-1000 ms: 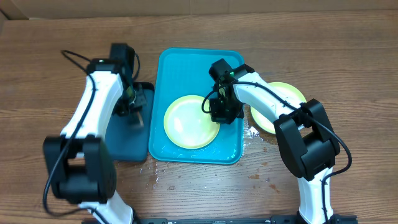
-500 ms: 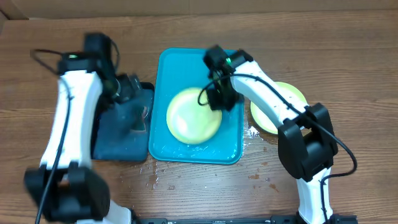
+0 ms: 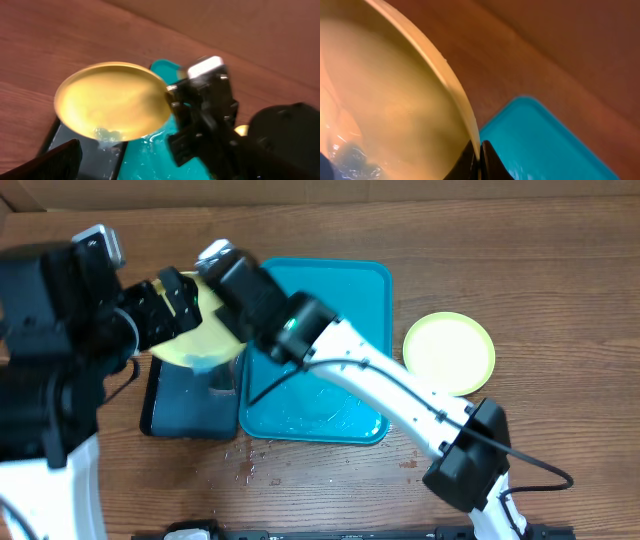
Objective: Clean dirty plates on tray and stack at the side
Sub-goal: 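Lift the yellow plate with the right gripper and tilt it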
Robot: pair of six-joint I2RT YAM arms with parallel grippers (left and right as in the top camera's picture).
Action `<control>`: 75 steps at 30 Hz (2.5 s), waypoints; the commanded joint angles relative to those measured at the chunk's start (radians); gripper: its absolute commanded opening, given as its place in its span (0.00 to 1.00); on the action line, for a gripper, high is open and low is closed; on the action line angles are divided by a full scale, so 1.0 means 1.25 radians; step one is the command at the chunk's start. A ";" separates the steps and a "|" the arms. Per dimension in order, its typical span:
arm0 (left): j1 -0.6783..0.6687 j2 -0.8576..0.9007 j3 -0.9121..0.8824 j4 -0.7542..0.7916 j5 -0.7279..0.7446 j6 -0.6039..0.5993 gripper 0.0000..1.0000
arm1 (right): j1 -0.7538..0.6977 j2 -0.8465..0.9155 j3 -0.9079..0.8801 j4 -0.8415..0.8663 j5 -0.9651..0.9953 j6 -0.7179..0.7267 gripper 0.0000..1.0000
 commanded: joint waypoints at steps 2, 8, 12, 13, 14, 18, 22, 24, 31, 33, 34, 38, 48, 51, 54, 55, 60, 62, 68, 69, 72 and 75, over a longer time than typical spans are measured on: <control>0.003 -0.054 0.009 0.000 0.020 0.055 1.00 | 0.059 -0.017 0.013 0.070 0.146 -0.108 0.04; 0.003 -0.067 0.009 -0.025 -0.041 0.059 1.00 | 0.107 -0.019 0.014 0.083 0.174 -0.152 0.04; 0.003 -0.060 0.009 -0.030 -0.061 0.058 1.00 | 0.132 -0.019 0.014 0.085 0.229 -0.187 0.04; 0.003 -0.058 0.009 -0.029 -0.061 0.059 1.00 | 0.137 -0.019 0.014 0.087 0.237 -0.205 0.04; 0.003 -0.056 0.009 -0.029 -0.061 0.059 1.00 | 0.144 -0.019 0.014 0.089 0.249 -0.226 0.04; 0.003 -0.049 0.009 -0.028 -0.061 0.058 1.00 | 0.162 -0.019 0.014 0.108 0.310 -0.257 0.04; 0.003 -0.042 0.009 -0.028 -0.061 0.059 1.00 | 0.170 -0.023 0.014 0.126 0.334 -0.281 0.04; 0.003 -0.040 0.009 -0.028 -0.061 0.058 1.00 | 0.173 -0.027 0.014 0.133 0.333 -0.296 0.04; 0.003 -0.038 0.009 -0.022 -0.061 0.058 1.00 | 0.177 -0.038 0.014 0.142 0.333 -0.295 0.04; 0.003 -0.038 0.009 -0.020 -0.060 0.058 1.00 | 0.177 -0.042 0.014 0.142 0.333 -0.295 0.04; 0.003 -0.038 0.009 -0.019 -0.061 0.058 1.00 | 0.176 -0.043 0.014 0.144 0.333 -0.295 0.04; 0.003 -0.038 0.009 -0.013 -0.060 0.058 1.00 | 0.171 -0.044 0.014 0.169 0.332 -0.291 0.04; 0.003 -0.038 0.009 0.002 -0.060 0.058 1.00 | 0.103 -0.044 0.014 0.245 0.086 -0.168 0.04; 0.003 -0.038 0.009 0.001 -0.060 0.058 1.00 | 0.101 -0.044 0.014 0.238 0.087 -0.169 0.04; 0.003 -0.038 0.009 0.002 -0.060 0.058 1.00 | 0.101 -0.044 0.014 0.232 0.087 -0.169 0.04; 0.003 -0.038 0.009 0.002 -0.060 0.058 1.00 | 0.101 -0.044 0.014 0.232 0.087 -0.169 0.04; 0.003 -0.038 0.009 0.002 -0.060 0.058 1.00 | 0.099 -0.042 0.014 0.233 0.094 -0.228 0.04; 0.003 -0.038 0.009 0.002 -0.060 0.058 1.00 | 0.090 -0.039 0.014 0.239 0.107 -0.258 0.04; 0.003 -0.038 0.009 0.002 -0.060 0.058 1.00 | 0.085 -0.038 0.014 0.273 0.259 -0.326 0.04; 0.003 -0.038 0.009 0.002 -0.060 0.058 1.00 | 0.084 -0.038 0.014 0.282 0.251 -0.308 0.04; 0.003 -0.038 0.009 0.003 -0.061 0.058 1.00 | 0.103 -0.042 0.014 0.290 0.243 -0.337 0.04; 0.003 -0.038 0.009 0.003 -0.060 0.058 1.00 | 0.108 -0.040 0.014 0.327 0.254 -0.359 0.04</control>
